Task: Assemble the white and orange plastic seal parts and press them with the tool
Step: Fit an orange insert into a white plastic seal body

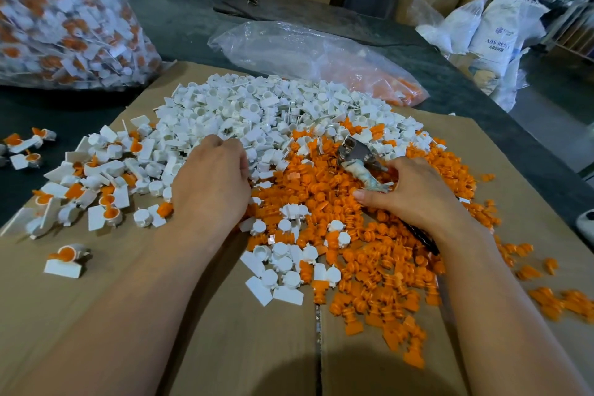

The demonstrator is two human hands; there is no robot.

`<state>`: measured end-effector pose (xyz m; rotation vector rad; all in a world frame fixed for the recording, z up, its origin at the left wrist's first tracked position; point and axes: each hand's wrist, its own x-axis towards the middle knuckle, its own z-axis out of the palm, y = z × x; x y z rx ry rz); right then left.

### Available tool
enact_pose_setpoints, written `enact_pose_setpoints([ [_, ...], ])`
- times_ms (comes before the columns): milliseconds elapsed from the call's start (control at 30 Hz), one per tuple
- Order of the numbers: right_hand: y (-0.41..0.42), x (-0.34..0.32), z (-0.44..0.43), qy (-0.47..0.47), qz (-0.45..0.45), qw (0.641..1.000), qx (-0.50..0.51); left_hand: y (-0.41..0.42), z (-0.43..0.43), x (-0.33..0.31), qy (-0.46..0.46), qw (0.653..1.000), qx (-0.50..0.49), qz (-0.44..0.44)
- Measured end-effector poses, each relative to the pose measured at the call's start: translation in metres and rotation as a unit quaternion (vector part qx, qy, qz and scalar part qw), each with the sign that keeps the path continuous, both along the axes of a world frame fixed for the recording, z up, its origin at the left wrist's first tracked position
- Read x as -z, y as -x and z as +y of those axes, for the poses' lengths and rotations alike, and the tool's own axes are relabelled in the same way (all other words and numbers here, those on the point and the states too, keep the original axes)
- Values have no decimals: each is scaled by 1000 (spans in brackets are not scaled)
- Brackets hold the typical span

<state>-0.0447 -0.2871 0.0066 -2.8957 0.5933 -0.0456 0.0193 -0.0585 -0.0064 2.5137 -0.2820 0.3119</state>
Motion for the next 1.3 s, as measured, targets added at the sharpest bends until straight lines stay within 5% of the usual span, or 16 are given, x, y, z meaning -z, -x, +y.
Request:
enact_pose_setpoints([
  [167, 0, 0, -1, 2, 9, 1000, -3, 6, -4, -5, 189, 979, 72, -15],
  [533, 3, -6, -3, -56, -25, 998, -5, 22, -11, -7, 252, 948, 179, 78],
  [733, 10, -18, 23, -89, -235, 962, -109, 22, -10, -11, 281, 937, 179, 105],
  [900, 8, -9, 50, -69, -155, 958, -229, 22, -12, -12, 275, 935, 190, 115],
  [1300, 0, 2, 58, 0, -131, 967, -219, 27, -15, -8, 307, 914, 220, 146],
])
